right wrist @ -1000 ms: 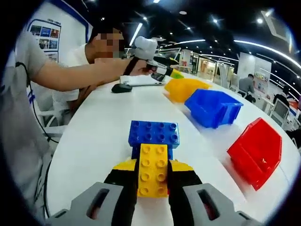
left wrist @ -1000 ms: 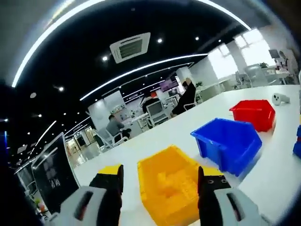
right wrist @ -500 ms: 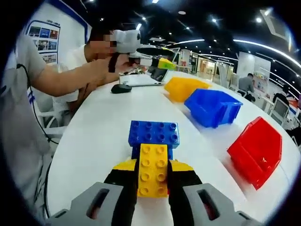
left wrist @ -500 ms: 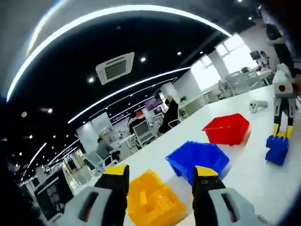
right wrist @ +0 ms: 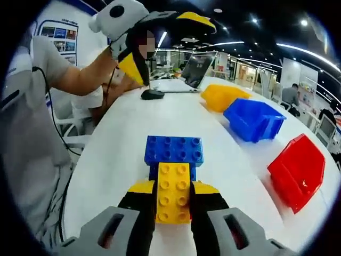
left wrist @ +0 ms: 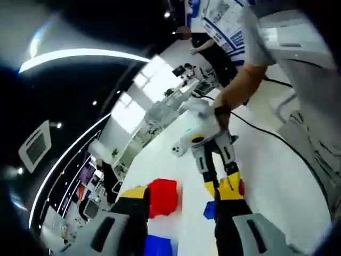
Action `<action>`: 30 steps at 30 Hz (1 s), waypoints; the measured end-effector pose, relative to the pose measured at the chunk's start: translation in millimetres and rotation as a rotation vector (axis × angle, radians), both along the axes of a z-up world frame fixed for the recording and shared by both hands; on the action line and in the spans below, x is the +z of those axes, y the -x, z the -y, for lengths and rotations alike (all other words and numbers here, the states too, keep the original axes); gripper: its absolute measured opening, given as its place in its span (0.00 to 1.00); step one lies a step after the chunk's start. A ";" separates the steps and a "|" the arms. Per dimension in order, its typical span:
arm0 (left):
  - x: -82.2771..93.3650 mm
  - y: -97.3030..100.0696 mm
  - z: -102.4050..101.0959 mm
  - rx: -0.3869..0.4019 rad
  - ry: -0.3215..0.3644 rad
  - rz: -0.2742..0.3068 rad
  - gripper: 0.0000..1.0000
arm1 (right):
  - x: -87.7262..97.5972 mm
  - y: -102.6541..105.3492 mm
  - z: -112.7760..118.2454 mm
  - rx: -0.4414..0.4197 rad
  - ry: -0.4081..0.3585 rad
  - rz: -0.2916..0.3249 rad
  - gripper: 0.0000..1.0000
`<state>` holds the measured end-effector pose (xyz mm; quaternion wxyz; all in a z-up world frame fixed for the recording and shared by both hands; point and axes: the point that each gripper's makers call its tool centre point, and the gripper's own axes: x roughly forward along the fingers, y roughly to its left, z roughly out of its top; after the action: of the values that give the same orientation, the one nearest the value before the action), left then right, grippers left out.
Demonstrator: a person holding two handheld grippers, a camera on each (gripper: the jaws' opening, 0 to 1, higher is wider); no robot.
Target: Take apart the toy blocks one by one and place each separated block into its matching bin, sorting the blocks by their type until all the connected pieces are disassembled and separated into the correct bins
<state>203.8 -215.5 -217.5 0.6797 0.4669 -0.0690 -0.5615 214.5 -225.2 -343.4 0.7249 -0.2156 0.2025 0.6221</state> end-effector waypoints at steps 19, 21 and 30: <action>-105.5 22.1 6.5 -0.073 -0.494 0.193 0.27 | -0.6 10.7 2.4 0.077 0.033 -0.018 0.25; -107.2 21.3 6.7 -0.048 -0.493 0.196 0.26 | -0.5 11.1 2.2 0.070 0.029 -0.013 0.25; -102.9 18.7 3.1 0.028 -0.414 0.086 0.23 | -1.3 10.4 2.4 0.068 0.080 -0.012 0.24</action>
<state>185.1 -218.6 -320.4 0.5734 0.6211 0.0256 -0.5337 204.1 -227.6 -344.7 0.6931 -0.2471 0.2243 0.6389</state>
